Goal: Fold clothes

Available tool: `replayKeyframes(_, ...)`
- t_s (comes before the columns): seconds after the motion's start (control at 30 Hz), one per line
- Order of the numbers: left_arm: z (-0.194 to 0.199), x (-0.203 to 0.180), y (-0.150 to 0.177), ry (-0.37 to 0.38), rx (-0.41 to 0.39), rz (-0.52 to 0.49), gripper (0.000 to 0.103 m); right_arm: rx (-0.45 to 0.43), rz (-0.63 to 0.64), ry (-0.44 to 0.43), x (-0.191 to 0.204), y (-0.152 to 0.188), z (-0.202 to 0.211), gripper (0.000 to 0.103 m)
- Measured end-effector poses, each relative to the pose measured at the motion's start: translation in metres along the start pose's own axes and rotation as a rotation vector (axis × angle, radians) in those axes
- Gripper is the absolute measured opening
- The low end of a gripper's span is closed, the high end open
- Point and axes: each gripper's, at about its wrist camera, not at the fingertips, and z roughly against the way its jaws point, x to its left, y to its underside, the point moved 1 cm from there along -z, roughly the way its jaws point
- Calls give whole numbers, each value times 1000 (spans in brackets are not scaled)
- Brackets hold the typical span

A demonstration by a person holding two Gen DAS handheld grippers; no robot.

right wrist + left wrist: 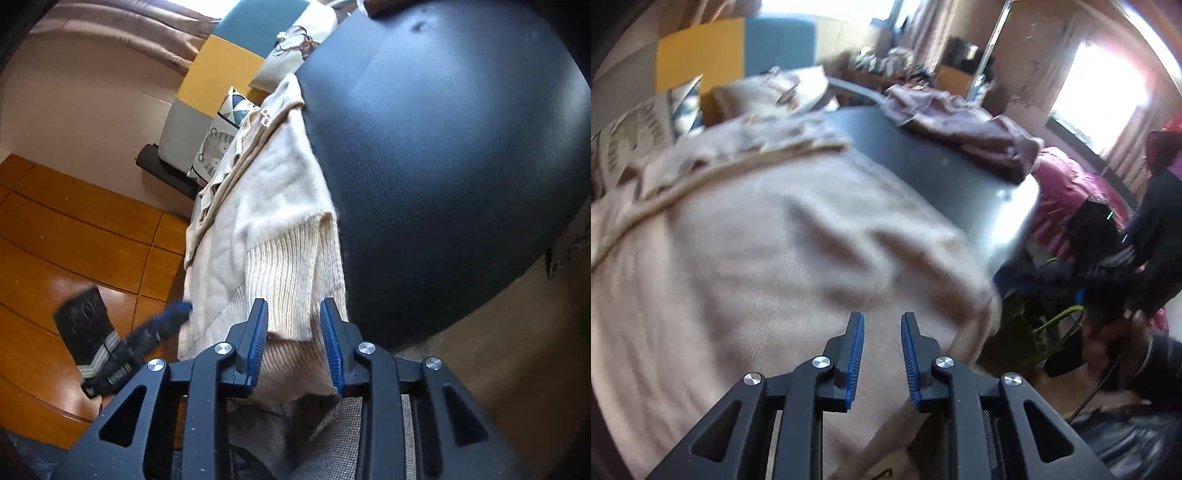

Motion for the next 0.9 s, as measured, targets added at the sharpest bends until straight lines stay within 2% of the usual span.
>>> replayKeyframes(0.1, -23, -14, -28, 61, 4, -50, 20, 12, -38, -37, -5, 3, -2, 32)
replayKeyframes(0.17, -45, -16, -41, 67, 34, -57, 20, 20, -22, -27, -3, 6, -2, 32)
replayKeyframes(0.37, -89, -9, -34, 41, 163, -64, 20, 46, -21, -22, -4, 7, -8, 32)
replayKeyframes(0.47, -90, -4, -25, 66, 141, -60, 20, 55, -29, -36, -5, 5, -12, 32)
replayKeyframes(0.67, -91, 23, -24, 182, 140, 104, 19, 72, -43, -58, -4, 2, -19, 32)
replayKeyframes(0.73, -91, 28, -23, 204, 138, 131, 18, 81, -32, -42, -2, 1, -21, 23)
replayKeyframes(0.9, -90, 26, -20, 199, 119, 98, 18, 84, -17, -32, 5, 0, -17, 22)
